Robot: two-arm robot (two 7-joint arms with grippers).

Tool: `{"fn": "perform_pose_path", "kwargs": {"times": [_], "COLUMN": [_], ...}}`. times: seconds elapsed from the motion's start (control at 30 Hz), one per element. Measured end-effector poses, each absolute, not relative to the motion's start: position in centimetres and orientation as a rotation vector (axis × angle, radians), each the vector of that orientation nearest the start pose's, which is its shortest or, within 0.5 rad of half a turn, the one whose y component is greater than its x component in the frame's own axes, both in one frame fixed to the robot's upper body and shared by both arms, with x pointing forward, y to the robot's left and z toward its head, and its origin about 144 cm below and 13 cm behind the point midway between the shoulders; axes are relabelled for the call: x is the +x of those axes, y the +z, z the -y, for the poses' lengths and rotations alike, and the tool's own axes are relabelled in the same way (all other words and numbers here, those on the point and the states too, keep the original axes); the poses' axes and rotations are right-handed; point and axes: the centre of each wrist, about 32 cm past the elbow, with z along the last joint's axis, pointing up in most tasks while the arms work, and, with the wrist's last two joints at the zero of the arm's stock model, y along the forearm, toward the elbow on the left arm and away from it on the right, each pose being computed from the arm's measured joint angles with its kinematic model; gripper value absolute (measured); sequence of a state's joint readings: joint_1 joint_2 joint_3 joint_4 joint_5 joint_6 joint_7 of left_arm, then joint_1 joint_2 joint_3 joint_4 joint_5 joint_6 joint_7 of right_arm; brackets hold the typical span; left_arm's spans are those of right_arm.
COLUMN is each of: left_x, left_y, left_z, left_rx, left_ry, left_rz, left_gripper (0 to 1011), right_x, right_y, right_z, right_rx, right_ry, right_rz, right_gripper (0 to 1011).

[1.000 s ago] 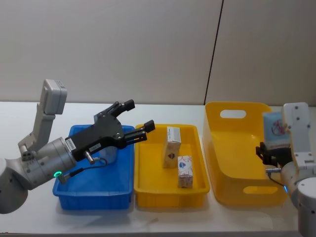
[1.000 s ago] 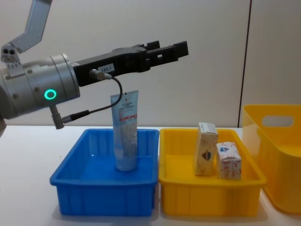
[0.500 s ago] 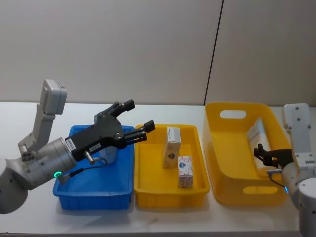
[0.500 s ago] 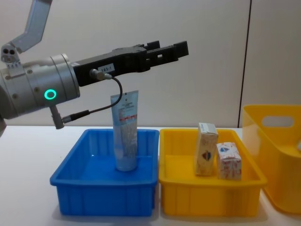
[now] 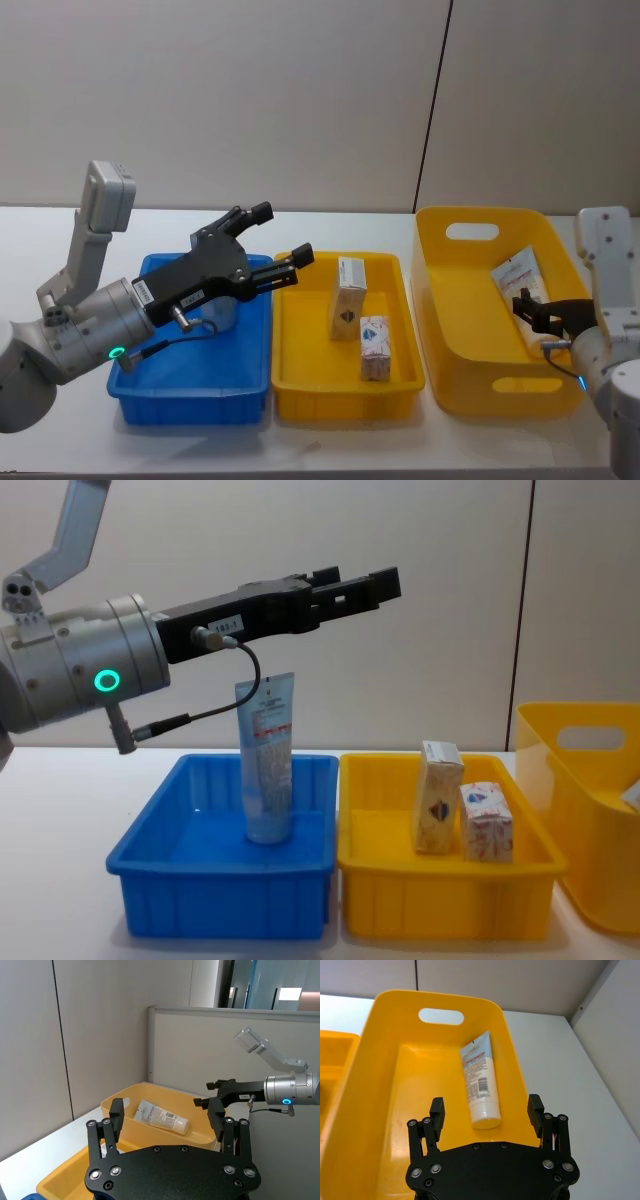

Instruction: Bimanual collaborative sorting of washing and personal care products

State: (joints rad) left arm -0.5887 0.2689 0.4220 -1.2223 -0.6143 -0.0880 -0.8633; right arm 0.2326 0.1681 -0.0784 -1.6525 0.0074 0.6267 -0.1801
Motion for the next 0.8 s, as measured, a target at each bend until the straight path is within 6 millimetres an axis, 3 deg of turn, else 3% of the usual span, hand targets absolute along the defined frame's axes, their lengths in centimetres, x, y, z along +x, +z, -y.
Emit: {"fn": "perform_pose_path", "kwargs": {"times": [0.33,0.8], "left_x": [59.8,58.1], "left_y": [124.2,123.3], "left_z": [-21.5,-21.2], "left_rx": [-0.243,-0.174], "left_ry": [0.428,0.555], "left_rz": [0.1,0.107], "left_gripper": [1001,1001], "right_x": [50.5,49.8], "right_y": [125.6,124.6], "right_z": [25.2,25.0], "right_rx": [-0.311,-0.266], "right_ry": [-1.658,-1.598], "right_rz": [-0.106,-0.07], "right_gripper": [1003,1003]}}
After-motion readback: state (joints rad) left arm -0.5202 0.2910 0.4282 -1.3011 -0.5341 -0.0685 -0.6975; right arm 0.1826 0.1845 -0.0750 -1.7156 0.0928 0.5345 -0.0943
